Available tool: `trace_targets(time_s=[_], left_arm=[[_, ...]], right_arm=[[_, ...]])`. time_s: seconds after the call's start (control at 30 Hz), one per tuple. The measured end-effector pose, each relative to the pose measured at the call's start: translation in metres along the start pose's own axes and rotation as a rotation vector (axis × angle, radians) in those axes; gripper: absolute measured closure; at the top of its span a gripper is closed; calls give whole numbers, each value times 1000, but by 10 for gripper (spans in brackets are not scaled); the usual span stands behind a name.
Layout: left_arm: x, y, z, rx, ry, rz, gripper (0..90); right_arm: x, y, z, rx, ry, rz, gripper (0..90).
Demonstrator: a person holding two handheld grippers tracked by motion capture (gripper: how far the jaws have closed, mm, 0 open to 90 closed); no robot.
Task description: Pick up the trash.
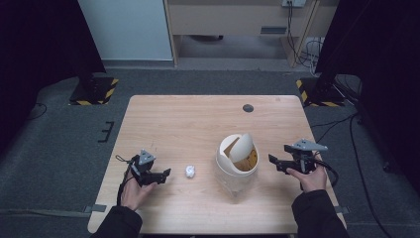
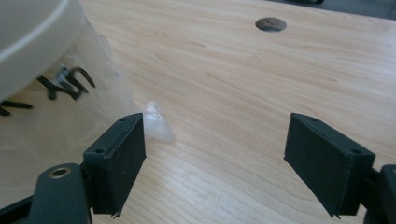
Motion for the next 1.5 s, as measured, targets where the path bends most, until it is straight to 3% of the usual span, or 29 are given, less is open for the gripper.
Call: trace_targets(time_s=[0.23, 0.57, 0.8, 1.2, 1.5], left_arm=[[3, 8, -22, -30, -71, -51, 226], [0, 11, -40, -55, -122, -45, 262], [-4, 13, -50, -66, -140, -38, 295], [-15, 14, -70, -144, -147, 9, 342], [-19, 14, -72, -150, -145, 29, 414]], right_arm=[[-2, -6, -5, -10, -12, 25, 203], [-4, -10, -7, -13, -17, 51, 200], [-6, -12, -8, -4, -16, 64, 198], [-7, -13, -8, -4, -11, 82, 195], [-8, -13, -8, -1, -9, 84, 194]])
Point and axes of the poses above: each handheld gripper's, and its own axes: x roughly backward along the jaws, y roughly out of its top, z roughly to its left, the point moved 2 cm from there along -x, roughly forward along the jaws, and after that the axes turned 12 degrees about y, right-handed, at the moved point
